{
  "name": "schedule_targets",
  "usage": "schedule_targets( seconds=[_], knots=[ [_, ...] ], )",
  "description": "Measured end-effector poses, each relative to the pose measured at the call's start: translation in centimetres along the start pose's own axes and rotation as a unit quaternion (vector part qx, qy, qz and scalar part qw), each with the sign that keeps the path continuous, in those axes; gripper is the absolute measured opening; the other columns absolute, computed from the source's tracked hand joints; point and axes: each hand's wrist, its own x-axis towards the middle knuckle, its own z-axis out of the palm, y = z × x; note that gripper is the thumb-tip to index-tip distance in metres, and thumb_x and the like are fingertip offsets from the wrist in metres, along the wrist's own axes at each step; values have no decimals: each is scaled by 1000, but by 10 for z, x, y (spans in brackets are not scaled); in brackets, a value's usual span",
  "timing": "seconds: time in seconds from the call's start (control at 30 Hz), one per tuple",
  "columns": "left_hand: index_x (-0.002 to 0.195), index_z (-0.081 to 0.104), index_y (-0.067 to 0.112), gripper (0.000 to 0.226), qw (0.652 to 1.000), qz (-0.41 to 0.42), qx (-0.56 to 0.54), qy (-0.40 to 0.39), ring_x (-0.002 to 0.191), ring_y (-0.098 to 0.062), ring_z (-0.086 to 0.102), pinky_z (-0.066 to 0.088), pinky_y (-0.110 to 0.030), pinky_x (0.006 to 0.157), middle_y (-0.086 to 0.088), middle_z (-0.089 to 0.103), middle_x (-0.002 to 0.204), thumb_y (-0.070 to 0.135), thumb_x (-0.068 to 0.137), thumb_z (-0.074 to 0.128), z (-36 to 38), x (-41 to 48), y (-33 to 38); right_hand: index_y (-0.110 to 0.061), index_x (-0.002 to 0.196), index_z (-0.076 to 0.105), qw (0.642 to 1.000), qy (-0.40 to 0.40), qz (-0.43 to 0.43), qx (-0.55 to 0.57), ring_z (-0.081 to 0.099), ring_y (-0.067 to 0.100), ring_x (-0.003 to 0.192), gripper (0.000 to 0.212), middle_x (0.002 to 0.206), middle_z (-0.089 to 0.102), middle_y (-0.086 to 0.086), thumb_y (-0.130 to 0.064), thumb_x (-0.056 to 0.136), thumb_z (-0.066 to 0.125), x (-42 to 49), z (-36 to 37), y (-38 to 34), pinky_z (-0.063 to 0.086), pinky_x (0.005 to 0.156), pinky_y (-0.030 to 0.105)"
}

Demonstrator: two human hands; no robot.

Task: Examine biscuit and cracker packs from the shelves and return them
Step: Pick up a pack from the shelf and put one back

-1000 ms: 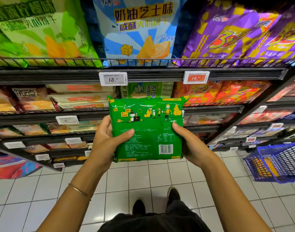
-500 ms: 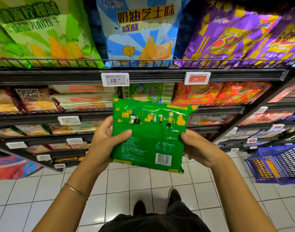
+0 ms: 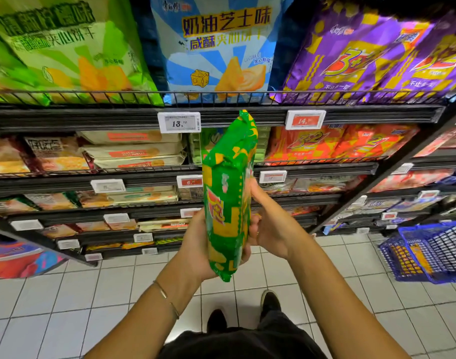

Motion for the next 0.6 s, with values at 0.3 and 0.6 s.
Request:
schedule_targets(
  seconds=[0.3,0.6],
  knots=[
    [116,70,27,49,862,49,452,224,102,-21,74,59,-52,94,-2,79,114,61,105,37,-3,7,13,-24,144,61,998,-15,-42,46,60,34,133,70,145,62,13,-69,89,63,5,-15,3,51,107,53],
    [117,80,16,83,966,134,201,97,108,-37,75,62,-51,79,-19,75,122,84,83,47,6,-25,66,-9,146,51,998,46,-40,-6,58,41,132,72,142,61,21,-41,86,74,3,-32,2,40,116,61]
  ],
)
